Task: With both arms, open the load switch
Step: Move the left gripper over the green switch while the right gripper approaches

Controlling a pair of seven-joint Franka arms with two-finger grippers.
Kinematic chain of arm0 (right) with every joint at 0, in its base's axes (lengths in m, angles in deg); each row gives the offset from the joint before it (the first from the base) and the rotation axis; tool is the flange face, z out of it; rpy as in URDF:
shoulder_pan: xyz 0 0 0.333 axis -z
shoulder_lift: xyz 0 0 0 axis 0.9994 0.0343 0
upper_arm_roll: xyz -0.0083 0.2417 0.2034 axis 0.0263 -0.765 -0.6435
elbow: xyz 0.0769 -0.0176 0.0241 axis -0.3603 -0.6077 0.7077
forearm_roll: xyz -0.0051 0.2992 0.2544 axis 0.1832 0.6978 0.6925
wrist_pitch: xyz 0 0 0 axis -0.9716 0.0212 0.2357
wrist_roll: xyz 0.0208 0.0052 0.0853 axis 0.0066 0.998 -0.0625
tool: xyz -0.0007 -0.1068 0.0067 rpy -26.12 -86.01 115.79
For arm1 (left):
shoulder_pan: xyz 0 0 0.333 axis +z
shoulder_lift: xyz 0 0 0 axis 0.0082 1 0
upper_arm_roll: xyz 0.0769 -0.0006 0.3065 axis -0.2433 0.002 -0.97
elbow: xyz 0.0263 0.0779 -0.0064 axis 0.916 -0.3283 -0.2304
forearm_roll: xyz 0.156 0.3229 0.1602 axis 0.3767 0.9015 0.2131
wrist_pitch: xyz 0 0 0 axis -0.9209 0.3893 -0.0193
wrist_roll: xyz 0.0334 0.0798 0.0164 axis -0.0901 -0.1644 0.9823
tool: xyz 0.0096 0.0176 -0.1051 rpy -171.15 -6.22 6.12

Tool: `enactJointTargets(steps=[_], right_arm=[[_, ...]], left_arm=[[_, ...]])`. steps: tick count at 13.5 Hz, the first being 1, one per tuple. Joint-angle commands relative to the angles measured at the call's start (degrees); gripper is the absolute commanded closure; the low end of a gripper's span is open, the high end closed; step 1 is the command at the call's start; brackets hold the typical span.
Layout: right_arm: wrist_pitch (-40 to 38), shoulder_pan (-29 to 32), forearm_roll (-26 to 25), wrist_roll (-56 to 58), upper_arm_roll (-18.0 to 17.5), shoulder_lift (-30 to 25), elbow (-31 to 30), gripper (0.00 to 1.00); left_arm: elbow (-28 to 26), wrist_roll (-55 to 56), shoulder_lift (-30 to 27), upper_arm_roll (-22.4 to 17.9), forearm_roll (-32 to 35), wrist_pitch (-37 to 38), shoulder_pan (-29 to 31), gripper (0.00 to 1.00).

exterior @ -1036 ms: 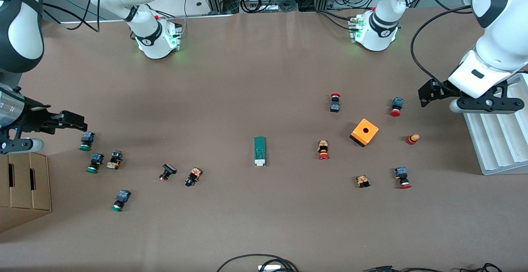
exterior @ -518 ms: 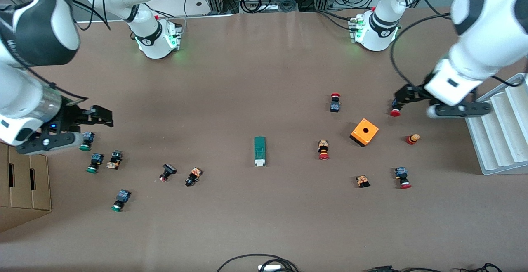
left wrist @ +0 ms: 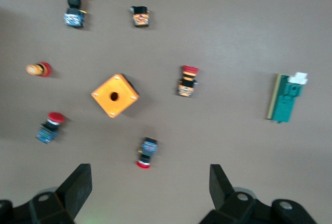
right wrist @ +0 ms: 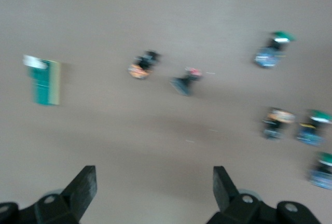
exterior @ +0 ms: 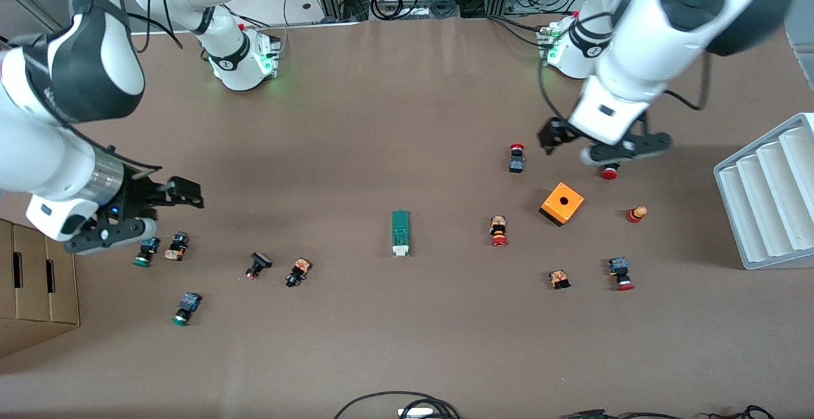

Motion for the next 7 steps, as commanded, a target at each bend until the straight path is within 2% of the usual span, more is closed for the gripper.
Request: enactJointTargets(steps=[1, 3, 5, 7], right_arm=[[2.20, 0.79, 6.15, 0.00, 0.11, 1.89, 0.27, 0.00], [2.21, 0.09, 3.01, -0.43, 0.11, 2.25, 0.53, 0.00], [3.08, -0.44, -4.71, -0.35, -0.24, 3.39, 0.71, 0.00], [5.28, -2.98, -8.78, -0.70, -0.24, 3.92, 0.71, 0.00]], left_arm=[[0.30, 9.19, 2.56, 5.51, 3.66, -4.47, 0.23, 0.00], [0.21, 15.87, 6.07, 8.85, 7.44, -9.66, 0.23, 0.00], [0.21, 23.33, 10.46, 12.46, 12.61, -15.45, 0.14, 0.00], [0.12, 32.55, 15.11, 16.85, 21.11, -19.42, 0.14, 0.00]])
